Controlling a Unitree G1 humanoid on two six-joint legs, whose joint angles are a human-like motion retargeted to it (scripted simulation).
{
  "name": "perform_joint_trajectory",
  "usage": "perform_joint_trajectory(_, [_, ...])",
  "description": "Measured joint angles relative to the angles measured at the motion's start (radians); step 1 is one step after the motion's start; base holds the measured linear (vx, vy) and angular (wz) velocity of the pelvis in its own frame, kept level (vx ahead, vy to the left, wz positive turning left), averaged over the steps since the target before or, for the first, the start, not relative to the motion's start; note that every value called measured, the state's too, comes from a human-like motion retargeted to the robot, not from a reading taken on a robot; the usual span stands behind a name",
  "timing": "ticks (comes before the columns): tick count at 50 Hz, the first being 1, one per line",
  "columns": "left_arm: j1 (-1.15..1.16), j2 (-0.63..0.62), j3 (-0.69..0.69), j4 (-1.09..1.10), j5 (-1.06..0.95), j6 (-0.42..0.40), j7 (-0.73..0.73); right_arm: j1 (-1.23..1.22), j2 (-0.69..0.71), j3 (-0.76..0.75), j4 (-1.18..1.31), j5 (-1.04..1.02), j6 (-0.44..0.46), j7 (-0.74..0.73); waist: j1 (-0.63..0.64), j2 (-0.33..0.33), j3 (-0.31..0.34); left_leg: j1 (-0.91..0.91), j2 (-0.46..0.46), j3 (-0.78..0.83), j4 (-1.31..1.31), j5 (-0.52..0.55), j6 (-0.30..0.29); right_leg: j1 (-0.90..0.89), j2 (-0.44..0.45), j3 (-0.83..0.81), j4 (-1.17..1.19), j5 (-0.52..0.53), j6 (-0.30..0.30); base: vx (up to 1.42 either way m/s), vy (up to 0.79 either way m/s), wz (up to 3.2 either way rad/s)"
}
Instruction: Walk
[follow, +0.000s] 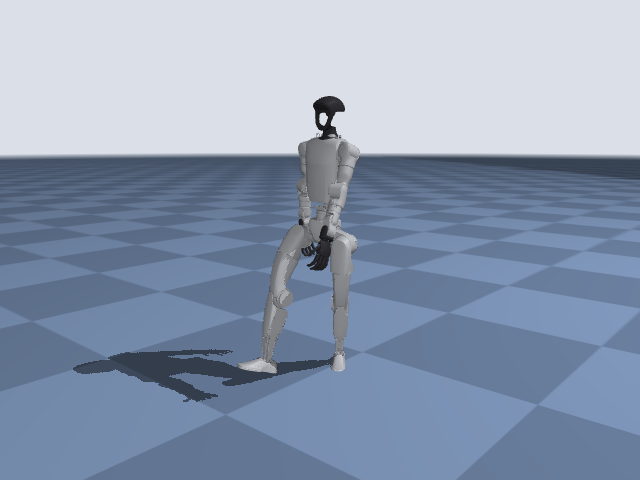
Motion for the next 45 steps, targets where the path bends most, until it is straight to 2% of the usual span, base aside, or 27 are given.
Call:
perform_joint_trajectory(3, [0.014, -0.01, 0.004, -0.034, -0.008, -0.018, -0.002, 0.006, 0.005, -0.001, -0.005, 0.001, -0.001, 0.0, -0.017, 0.005, -0.015, 0.028, 0.002, -0.029, 0.011, -0.018, -0.01, 0.0, -0.018, -0.047, 0.068, -0.002, -0.037, 0.5, -0.21, 0.26])
perform_joint_trajectory(5, [0.033, -0.011, 0.003, -0.039, -0.007, -0.021, -0.005, 0.011, 0.006, 0.002, -0.009, 0.007, -0.005, 0.004, -0.034, 0.001, -0.026, 0.052, 0.002, -0.043, 0.021, -0.012, -0.023, 0.01, -0.043, -0.106, 0.116, 0.028, -0.043, 0.71, -0.33, 0.39])
perform_joint_trajectory(7, [0.063, -0.017, 0.006, -0.029, 0.006, -0.016, -0.01, 0.02, 0.011, 0.005, -0.012, 0.017, -0.011, 0.004, -0.047, -0.008, -0.04, 0.082, 0.007, -0.054, 0.042, 0.031, -0.043, 0.024, -0.047, -0.076, 0.152, 0.057, -0.035, 0.86, -0.39, 0.44])
perform_joint_trajectory(10, [0.127, -0.037, 0.013, -0.003, 0.022, -0.015, -0.021, 0.025, 0.018, 0.01, -0.01, 0.034, -0.016, -0.011, -0.031, -0.018, -0.058, 0.118, 0.029, -0.028, 0.094, 0.177, -0.088, 0.061, -0.021, -0.02, 0.181, 0.015, -0.062, 0.82, -0.35, -0.02])
perform_joint_trajectory(12, [0.183, -0.056, 0.029, 0.018, 0.027, -0.014, -0.028, 0.016, 0.018, 0.029, -0.005, 0.054, -0.026, -0.028, -0.009, -0.042, -0.065, 0.142, 0.036, 0.037, 0.153, 0.316, -0.095, 0.121, -0.021, -0.037, 0.157, -0.015, -0.082, 0.81, -0.3, -0.5])
perform_joint_trajectory(15, [0.268, -0.075, 0.062, 0.054, 0.048, -0.016, -0.029, -0.02, 0.023, 0.056, 0.007, 0.08, -0.041, -0.058, 0.033, -0.11, -0.067, 0.155, 0.023, 0.143, 0.306, 0.489, -0.037, 0.217, -0.038, 0.018, 0.112, -0.056, -0.086, 0.7, -0.26, -0.67])
perform_joint_trajectory(16, [0.29, -0.077, 0.073, 0.07, 0.058, -0.013, -0.024, -0.038, 0.026, 0.063, 0.009, 0.085, -0.044, -0.064, 0.045, -0.137, -0.06, 0.144, 0.025, 0.161, 0.381, 0.497, -0.02, 0.247, -0.05, 0.045, 0.102, -0.068, -0.083, 0.68, -0.26, -0.5])
perform_joint_trajectory(17, [0.31, -0.079, 0.083, 0.087, 0.068, -0.009, -0.02, -0.058, 0.029, 0.07, 0.01, 0.089, -0.046, -0.069, 0.057, -0.163, -0.053, 0.131, 0.029, 0.181, 0.454, 0.485, -0.004, 0.277, -0.065, 0.062, 0.093, -0.079, -0.08, 0.58, -0.22, -0.35])
perform_joint_trajectory(19, [0.347, -0.078, 0.1, 0.125, 0.083, 0.003, -0.014, -0.102, 0.034, 0.086, 0.012, 0.096, -0.046, -0.077, 0.076, -0.204, -0.04, 0.087, 0.058, 0.224, 0.579, 0.393, 0.026, 0.335, -0.096, 0.05, 0.075, -0.095, -0.071, 0.56, -0.19, -0.15])
perform_joint_trajectory(21, [0.38, -0.077, 0.113, 0.163, 0.087, 0.016, -0.006, -0.154, 0.039, 0.101, 0.016, 0.102, -0.044, -0.088, 0.09, -0.215, -0.032, 0.013, 0.098, 0.245, 0.647, 0.328, 0.032, 0.381, -0.094, 0.031, 0.051, -0.1, -0.062, 0.51, -0.17, -0.02])
perform_joint_trajectory(25, [0.447, -0.087, 0.14, 0.211, 0.076, 0.027, 0.016, -0.273, 0.052, 0.117, 0.02, 0.097, -0.04, -0.105, 0.109, -0.158, -0.029, -0.224, 0.149, 0.171, 0.667, 0.232, 0.0, 0.455, -0.007, -0.03, -0.04, -0.083, -0.052, 0.46, -0.12, -0.14])
perform_joint_trajectory(28, [0.506, -0.095, 0.12, 0.225, 0.086, 0.026, 0.053, -0.336, 0.065, 0.131, -0.003, 0.107, -0.05, -0.115, 0.134, -0.12, -0.024, -0.344, 0.145, 0.149, 0.53, 0.192, -0.004, 0.513, 0.06, -0.037, -0.102, -0.084, -0.051, 0.46, -0.08, -0.38])
perform_joint_trajectory(33, [0.554, -0.107, 0.129, 0.237, 0.173, 0.037, 0.002, -0.423, 0.071, 0.145, -0.045, 0.128, -0.062, -0.132, 0.204, -0.078, -0.007, -0.491, 0.123, 0.101, 0.26, 0.171, -0.011, 0.594, 0.129, -0.003, -0.15, -0.106, -0.031, 0.52, -0.02, -0.59])
perform_joint_trajectory(37, [0.556, -0.118, 0.141, 0.235, 0.157, 0.037, -0.031, -0.474, 0.094, 0.129, -0.063, 0.155, -0.081, -0.161, 0.233, -0.069, -0.004, -0.567, 0.112, 0.118, 0.146, 0.185, -0.016, 0.642, 0.132, 0.006, -0.155, -0.13, 0.01, 0.52, 0.02, -0.48])
perform_joint_trajectory(40, [0.541, -0.119, 0.15, 0.233, 0.144, 0.041, -0.036, -0.485, 0.113, 0.135, -0.065, 0.182, -0.098, -0.158, 0.23, -0.058, -0.01, -0.589, 0.107, 0.114, 0.16, 0.234, 0.011, 0.675, 0.13, 0.008, -0.15, -0.13, 0.063, 0.66, 0.08, -0.25])
perform_joint_trajectory(43, [0.527, -0.118, 0.137, 0.221, 0.131, 0.028, 0.035, -0.455, 0.123, 0.138, -0.066, 0.188, -0.101, -0.15, 0.245, -0.051, -0.021, -0.596, 0.107, 0.102, 0.238, 0.262, 0.067, 0.707, 0.118, 0.024, -0.128, -0.098, 0.12, 0.76, 0.13, -0.48])
perform_joint_trajectory(45, [0.51, -0.115, 0.126, 0.219, 0.117, 0.024, 0.11, -0.412, 0.123, 0.145, -0.067, 0.19, -0.104, -0.145, 0.27, -0.051, -0.029, -0.62, 0.099, -0.014, 0.296, 0.254, 0.077, 0.72, 0.094, 0.047, -0.095, -0.036, 0.163, 0.83, 0.18, -0.75])
